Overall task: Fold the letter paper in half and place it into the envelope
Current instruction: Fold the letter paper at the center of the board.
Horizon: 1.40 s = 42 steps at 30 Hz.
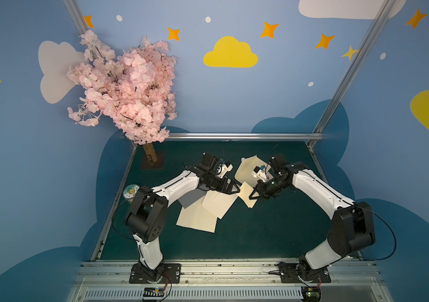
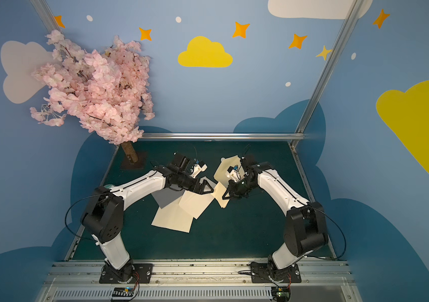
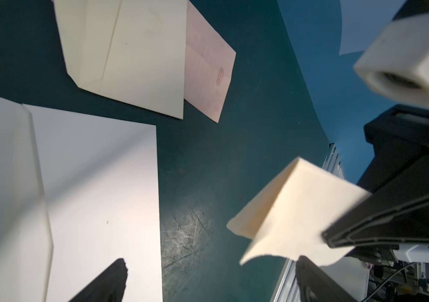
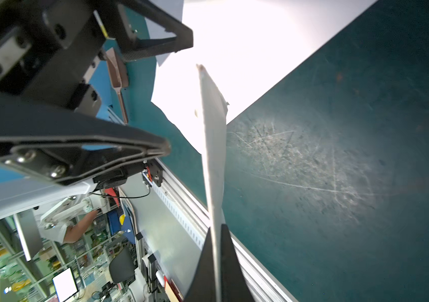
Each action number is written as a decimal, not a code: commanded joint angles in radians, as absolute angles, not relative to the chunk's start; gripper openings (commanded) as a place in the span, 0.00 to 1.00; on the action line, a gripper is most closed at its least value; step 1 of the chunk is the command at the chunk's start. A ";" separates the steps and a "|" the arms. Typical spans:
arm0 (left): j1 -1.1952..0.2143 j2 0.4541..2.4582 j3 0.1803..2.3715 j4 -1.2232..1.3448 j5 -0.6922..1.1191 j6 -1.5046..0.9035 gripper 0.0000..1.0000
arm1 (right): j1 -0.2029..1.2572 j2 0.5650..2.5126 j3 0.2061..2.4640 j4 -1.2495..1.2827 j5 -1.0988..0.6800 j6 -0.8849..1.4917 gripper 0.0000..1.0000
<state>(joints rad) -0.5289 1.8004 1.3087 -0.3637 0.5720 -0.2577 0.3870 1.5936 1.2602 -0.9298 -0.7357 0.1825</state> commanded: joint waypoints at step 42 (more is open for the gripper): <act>-0.425 1.949 1.201 0.632 1.141 -0.889 0.34 | 0.391 1.892 1.632 -1.016 -0.940 0.097 0.00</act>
<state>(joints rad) -0.4240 1.9301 1.1675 0.6067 1.1137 -0.8783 0.3950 1.8736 1.5978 -0.9787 -0.9287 0.1173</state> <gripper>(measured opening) 0.360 0.043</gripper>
